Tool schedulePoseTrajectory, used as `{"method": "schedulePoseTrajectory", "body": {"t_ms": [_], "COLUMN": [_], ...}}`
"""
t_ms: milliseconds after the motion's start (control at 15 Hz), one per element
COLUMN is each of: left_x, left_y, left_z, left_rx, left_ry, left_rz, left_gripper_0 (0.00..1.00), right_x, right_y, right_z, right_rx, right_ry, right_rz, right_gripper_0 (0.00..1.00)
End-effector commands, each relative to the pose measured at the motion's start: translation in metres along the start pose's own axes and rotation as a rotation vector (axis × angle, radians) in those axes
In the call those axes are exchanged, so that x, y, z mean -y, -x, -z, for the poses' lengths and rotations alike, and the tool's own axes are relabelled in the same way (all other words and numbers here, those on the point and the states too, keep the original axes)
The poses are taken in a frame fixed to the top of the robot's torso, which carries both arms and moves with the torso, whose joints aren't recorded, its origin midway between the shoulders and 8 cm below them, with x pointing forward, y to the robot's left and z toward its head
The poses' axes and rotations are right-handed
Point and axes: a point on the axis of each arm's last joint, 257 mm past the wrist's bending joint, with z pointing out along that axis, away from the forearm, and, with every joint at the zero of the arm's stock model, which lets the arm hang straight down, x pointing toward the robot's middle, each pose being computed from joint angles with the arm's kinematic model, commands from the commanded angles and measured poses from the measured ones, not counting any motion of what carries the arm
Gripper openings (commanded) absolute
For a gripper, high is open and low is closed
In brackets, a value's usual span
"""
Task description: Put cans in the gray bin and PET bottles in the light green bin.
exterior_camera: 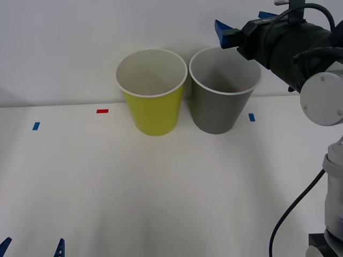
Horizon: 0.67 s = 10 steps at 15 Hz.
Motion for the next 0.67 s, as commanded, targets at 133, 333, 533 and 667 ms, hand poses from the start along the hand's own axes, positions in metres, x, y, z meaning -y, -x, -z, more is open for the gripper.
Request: {"method": "schedulePoseTrajectory", "body": {"t_ms": [133,333,533,667], "left_x": [0.000,0.000,0.000,0.000], "left_y": [0.000,0.000,0.000,0.000], "left_z": [0.000,0.000,0.000,0.000], "left_rx": [0.000,0.000,0.000,0.000], "left_ry": [0.000,0.000,0.000,0.000], "left_rz": [0.000,0.000,0.000,0.000], "left_gripper_0": [1.00,1.00,1.00,1.00], "right_x": [-0.017,-0.020,-0.001,0.006], "right_y": [-0.015,-0.039,-0.085,-0.101], "right_z": [0.060,0.105,0.127,0.137], "right_rx": [-0.014,-0.058,-0.164,-0.169], "right_ry": [0.022,0.013,-0.043,-0.063], "right_rz": [-0.037,-0.068,-0.088,-0.113], "right_gripper_0": [1.00,1.00,1.00,1.00]}}
